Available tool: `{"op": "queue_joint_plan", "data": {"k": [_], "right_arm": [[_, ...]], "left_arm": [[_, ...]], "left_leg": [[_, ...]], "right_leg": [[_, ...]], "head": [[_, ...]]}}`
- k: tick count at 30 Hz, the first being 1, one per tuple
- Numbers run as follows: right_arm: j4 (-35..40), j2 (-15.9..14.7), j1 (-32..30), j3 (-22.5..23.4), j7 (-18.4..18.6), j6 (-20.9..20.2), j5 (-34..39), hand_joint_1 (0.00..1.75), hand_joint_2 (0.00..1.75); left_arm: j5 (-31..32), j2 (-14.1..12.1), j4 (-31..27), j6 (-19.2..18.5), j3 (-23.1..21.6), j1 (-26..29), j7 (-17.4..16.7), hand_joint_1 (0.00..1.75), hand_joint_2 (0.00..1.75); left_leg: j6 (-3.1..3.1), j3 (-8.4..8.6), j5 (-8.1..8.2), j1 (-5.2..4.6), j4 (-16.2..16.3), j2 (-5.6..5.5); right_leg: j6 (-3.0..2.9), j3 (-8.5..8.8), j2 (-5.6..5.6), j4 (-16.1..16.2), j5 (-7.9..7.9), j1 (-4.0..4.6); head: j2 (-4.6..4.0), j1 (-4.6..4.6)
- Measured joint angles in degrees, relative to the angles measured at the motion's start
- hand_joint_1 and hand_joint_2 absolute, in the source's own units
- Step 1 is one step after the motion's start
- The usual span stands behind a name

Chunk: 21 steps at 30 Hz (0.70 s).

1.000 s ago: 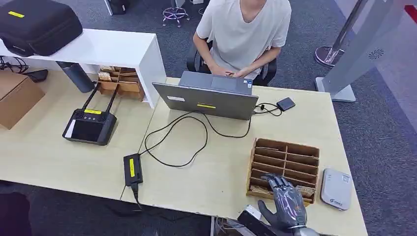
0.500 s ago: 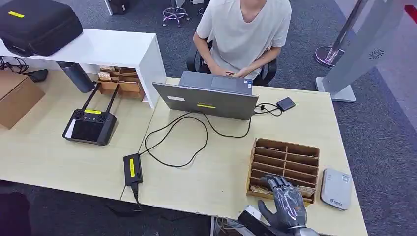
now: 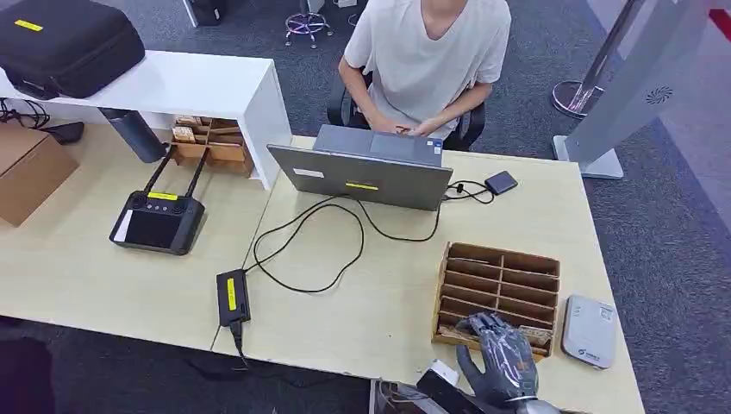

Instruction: Pass the card to the sensor for recognition and then transmit it.

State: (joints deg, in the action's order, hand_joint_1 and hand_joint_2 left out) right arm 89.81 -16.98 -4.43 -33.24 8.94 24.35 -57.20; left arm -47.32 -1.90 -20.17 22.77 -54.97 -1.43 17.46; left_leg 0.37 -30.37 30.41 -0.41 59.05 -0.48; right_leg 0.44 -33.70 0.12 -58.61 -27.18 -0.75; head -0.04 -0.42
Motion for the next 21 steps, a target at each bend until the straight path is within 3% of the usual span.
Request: {"op": "queue_joint_plan", "data": {"k": [17, 21], "right_arm": [[0.2, 0.0, 0.1, 0.0, -0.1, 0.2, 0.7, 1.75, 1.75], [0.3, 0.0, 0.0, 0.0, -0.1, 0.2, 0.8, 1.75, 1.75]], "left_arm": [[0.7, 0.0, 0.1, -0.5, 0.5, 0.0, 0.0, 0.00, 1.75], [1.4, 0.0, 0.2, 1.0, 0.5, 0.0, 0.4, 0.00, 1.75]], "left_leg": [[0.00, 0.00, 0.00, 0.00, 0.0, 0.00], [0.00, 0.01, 0.00, 0.00, 0.0, 0.00]], "right_leg": [[0.00, 0.00, 0.00, 0.0, 0.00, 0.00], [0.00, 0.00, 0.00, 0.0, 0.00, 0.00]], "head": [[0.00, 0.00], [0.00, 0.00]]}}
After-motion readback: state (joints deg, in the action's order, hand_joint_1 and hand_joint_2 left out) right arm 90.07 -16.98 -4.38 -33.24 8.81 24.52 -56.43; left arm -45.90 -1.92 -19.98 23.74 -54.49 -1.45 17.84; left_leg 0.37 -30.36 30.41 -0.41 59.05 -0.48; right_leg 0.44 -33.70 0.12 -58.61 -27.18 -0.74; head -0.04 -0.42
